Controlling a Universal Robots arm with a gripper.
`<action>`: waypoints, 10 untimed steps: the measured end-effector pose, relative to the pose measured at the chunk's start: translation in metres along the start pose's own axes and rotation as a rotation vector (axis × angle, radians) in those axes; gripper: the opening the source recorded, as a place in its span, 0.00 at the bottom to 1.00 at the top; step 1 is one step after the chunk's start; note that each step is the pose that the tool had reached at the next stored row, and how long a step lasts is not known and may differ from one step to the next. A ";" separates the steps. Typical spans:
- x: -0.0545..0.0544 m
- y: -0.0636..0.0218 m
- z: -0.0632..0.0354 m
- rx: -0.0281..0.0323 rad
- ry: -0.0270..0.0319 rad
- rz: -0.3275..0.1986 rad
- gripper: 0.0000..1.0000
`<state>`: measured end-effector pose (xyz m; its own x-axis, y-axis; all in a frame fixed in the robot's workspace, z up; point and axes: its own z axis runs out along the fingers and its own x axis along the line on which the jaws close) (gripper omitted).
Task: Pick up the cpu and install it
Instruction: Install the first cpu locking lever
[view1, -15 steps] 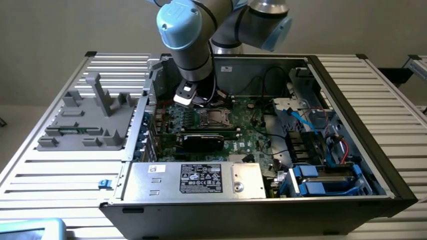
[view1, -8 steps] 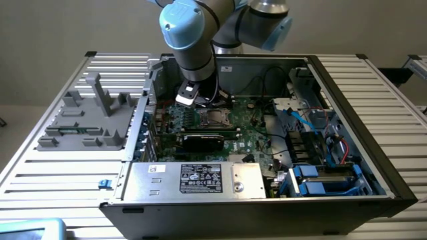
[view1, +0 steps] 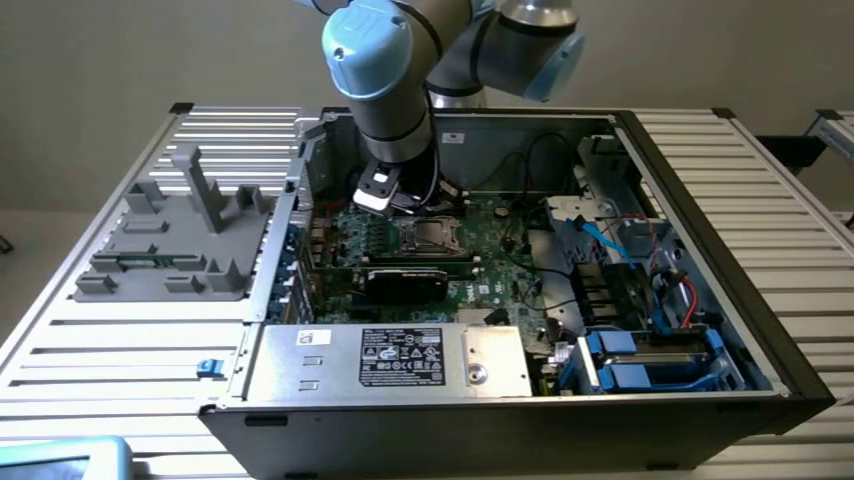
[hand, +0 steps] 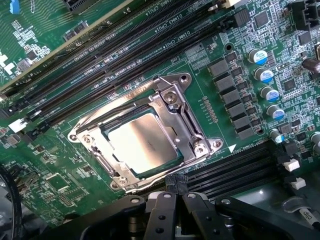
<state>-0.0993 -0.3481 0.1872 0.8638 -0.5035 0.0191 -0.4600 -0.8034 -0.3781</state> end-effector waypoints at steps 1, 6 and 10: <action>0.000 -0.0001 -0.0002 -0.0020 -0.0041 0.002 0.11; 0.000 -0.0008 -0.0026 -0.0135 -0.0271 0.012 0.11; 0.000 -0.0019 -0.0062 -0.0241 -0.0470 0.020 0.11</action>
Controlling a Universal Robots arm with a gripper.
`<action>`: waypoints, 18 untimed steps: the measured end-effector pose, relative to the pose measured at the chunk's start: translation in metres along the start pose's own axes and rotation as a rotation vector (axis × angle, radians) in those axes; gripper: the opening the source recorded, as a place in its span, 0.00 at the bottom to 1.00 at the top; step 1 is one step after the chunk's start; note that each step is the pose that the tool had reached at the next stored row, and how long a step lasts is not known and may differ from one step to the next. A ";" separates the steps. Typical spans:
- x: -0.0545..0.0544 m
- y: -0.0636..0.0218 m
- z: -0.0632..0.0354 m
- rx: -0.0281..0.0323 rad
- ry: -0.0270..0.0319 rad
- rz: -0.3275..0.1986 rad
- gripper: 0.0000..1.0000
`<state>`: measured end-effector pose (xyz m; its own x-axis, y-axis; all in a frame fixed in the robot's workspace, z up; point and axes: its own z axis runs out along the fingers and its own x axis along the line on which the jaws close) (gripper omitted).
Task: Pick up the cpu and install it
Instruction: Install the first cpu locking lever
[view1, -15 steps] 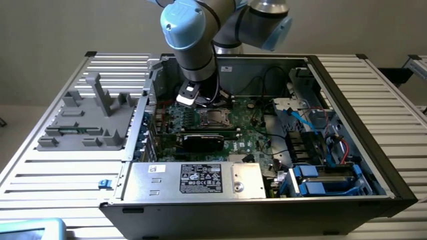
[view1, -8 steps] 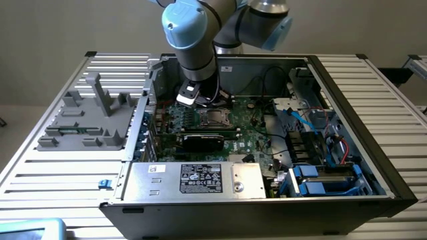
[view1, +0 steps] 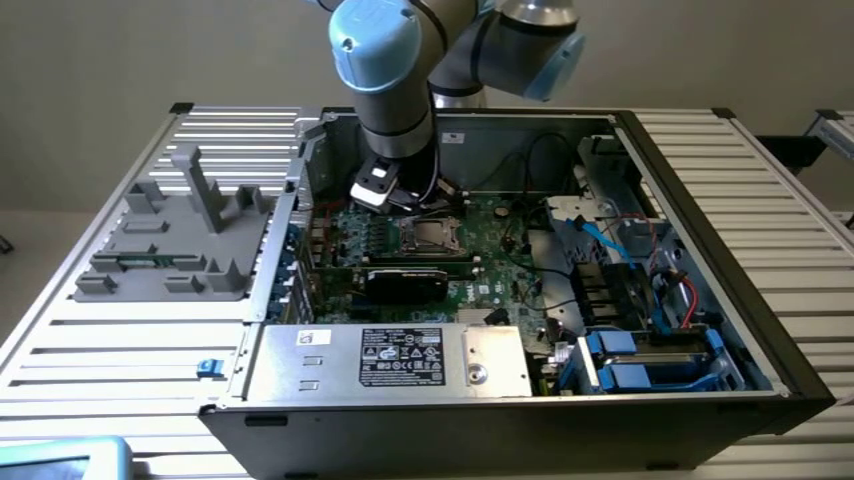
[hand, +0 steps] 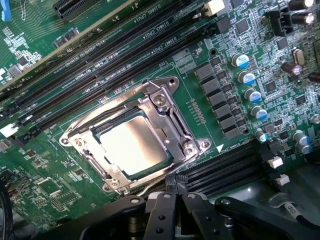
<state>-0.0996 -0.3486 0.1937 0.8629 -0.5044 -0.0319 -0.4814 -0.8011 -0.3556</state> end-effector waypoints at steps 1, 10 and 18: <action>0.000 -0.0001 -0.0006 -0.0020 -0.0039 0.002 0.11; -0.013 0.0065 -0.0048 -0.0050 -0.0081 0.003 0.11; -0.023 0.0102 -0.0065 -0.0030 -0.0090 0.003 0.11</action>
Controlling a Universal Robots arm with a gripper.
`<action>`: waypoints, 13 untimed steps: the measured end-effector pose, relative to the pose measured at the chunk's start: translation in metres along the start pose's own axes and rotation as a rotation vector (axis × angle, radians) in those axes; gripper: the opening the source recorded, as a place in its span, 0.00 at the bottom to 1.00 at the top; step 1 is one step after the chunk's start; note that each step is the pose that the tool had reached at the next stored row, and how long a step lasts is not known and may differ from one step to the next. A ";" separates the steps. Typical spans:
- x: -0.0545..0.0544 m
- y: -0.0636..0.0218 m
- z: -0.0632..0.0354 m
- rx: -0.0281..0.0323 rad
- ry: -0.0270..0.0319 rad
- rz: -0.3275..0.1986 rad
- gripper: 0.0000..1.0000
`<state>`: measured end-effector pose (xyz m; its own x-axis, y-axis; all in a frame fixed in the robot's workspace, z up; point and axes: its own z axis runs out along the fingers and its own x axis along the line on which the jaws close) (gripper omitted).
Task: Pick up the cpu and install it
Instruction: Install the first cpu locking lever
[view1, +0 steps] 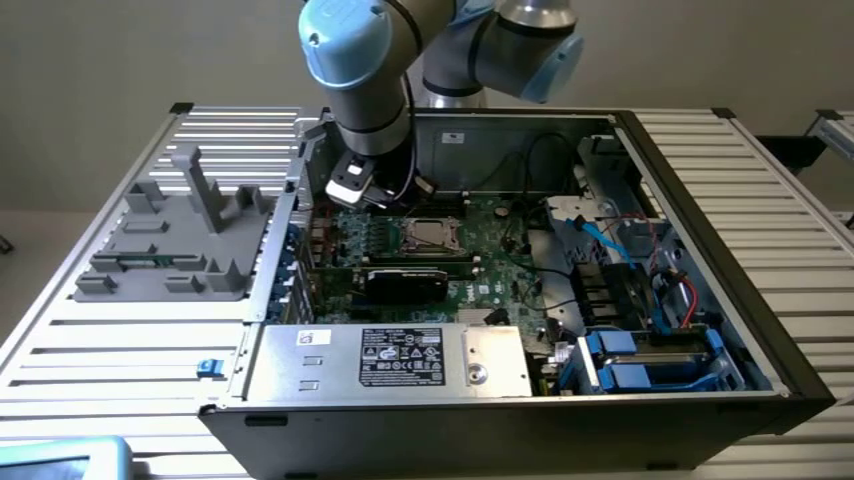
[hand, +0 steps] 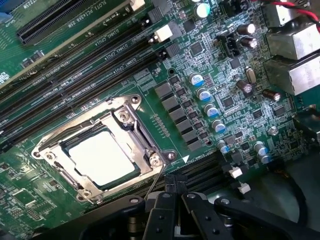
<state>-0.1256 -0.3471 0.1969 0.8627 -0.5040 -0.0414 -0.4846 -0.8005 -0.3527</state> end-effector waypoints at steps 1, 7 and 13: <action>0.000 0.0000 -0.0005 0.0000 -0.0001 0.000 0.11; -0.003 -0.0007 -0.0034 -0.0165 0.0201 -0.007 0.11; -0.007 0.0005 -0.0041 0.0045 0.0646 -0.027 0.11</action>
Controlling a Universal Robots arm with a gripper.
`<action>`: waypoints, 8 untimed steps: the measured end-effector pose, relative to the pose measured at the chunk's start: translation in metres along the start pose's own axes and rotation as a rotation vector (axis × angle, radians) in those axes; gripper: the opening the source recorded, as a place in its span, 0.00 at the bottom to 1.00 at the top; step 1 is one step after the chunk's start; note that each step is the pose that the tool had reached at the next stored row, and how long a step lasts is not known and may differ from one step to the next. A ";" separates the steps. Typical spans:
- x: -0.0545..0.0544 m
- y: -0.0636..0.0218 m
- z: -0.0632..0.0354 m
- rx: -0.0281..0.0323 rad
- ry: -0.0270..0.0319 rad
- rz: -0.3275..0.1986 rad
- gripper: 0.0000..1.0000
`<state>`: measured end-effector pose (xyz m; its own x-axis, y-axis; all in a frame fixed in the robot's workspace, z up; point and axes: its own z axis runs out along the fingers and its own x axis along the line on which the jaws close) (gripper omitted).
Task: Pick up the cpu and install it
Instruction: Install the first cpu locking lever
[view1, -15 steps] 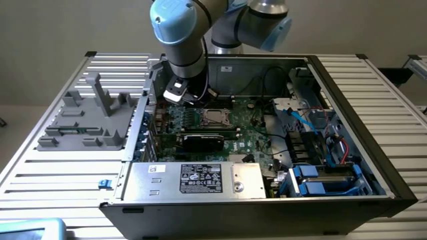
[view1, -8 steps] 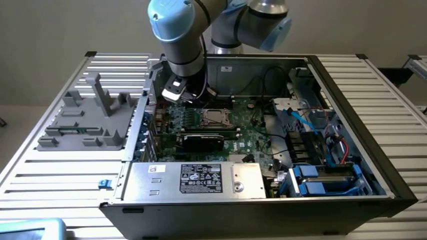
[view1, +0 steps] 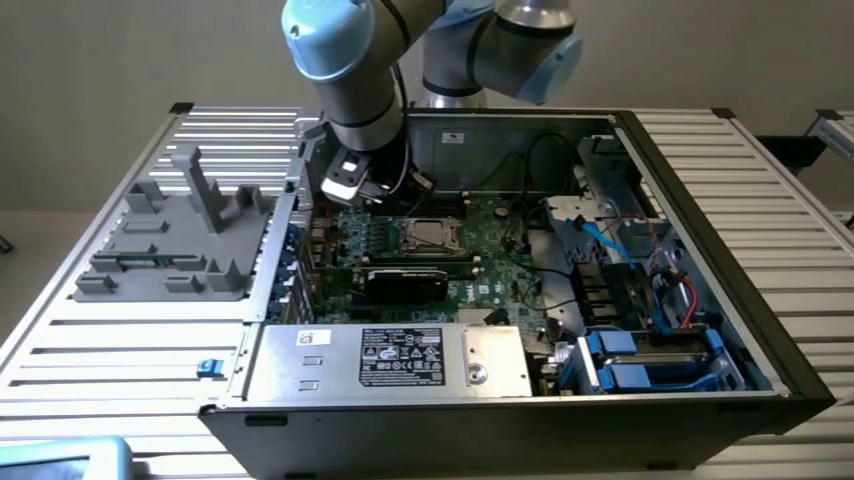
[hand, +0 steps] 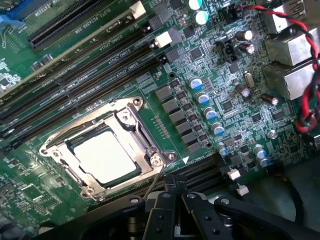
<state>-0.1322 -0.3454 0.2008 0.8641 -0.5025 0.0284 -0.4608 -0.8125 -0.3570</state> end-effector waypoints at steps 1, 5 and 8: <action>0.000 0.0000 0.0000 0.0048 0.0127 -0.005 0.11; 0.000 0.0000 0.0009 0.0105 0.0337 -0.013 0.11; 0.000 0.0004 0.0019 0.0104 0.0353 -0.014 0.11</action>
<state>-0.1322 -0.3451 0.1988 0.8625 -0.5018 0.0662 -0.4468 -0.8163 -0.3661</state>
